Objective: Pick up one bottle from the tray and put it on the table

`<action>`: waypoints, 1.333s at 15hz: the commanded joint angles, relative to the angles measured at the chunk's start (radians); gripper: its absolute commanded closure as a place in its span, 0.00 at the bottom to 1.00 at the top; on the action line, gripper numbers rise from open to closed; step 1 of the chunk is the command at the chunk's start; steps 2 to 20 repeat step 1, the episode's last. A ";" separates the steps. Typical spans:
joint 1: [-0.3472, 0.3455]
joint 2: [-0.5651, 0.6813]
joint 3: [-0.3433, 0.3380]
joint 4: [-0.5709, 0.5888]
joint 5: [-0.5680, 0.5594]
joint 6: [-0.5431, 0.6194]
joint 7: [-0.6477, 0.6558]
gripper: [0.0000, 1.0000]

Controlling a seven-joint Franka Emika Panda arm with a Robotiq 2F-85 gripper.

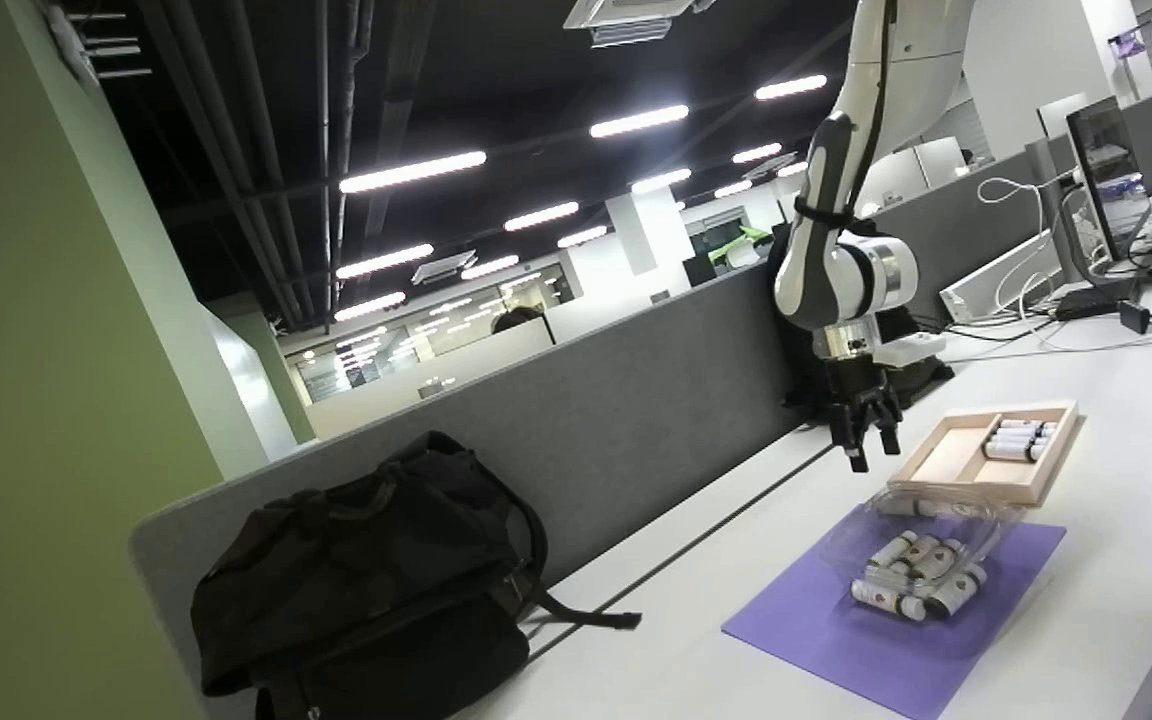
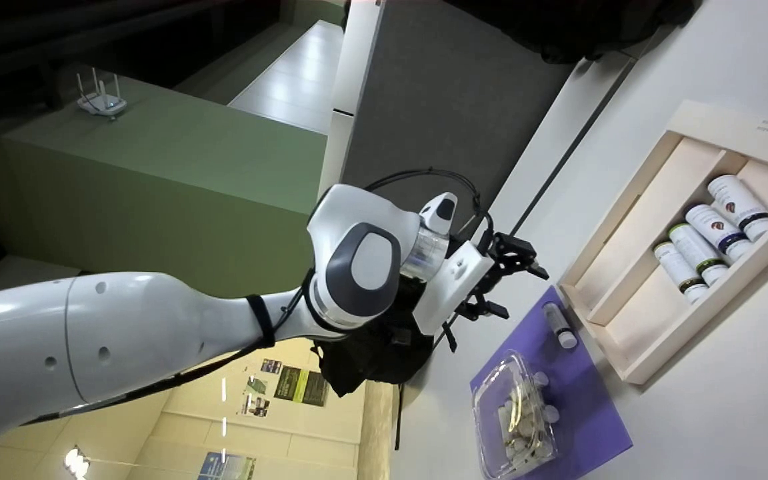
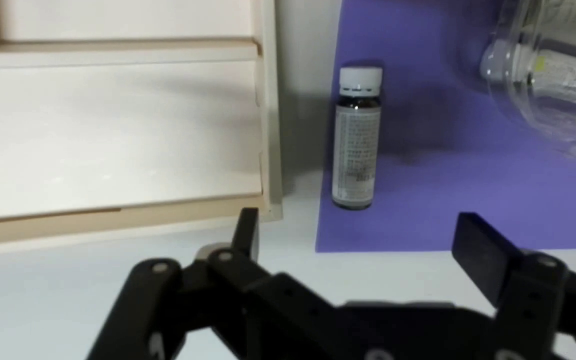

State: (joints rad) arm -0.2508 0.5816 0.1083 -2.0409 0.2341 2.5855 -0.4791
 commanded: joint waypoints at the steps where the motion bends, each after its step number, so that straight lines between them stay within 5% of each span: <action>1: -0.011 -0.013 0.006 0.001 -0.008 -0.013 0.006 0.00; 20: -0.011 -0.013 0.006 0.001 -0.008 -0.013 0.006 0.00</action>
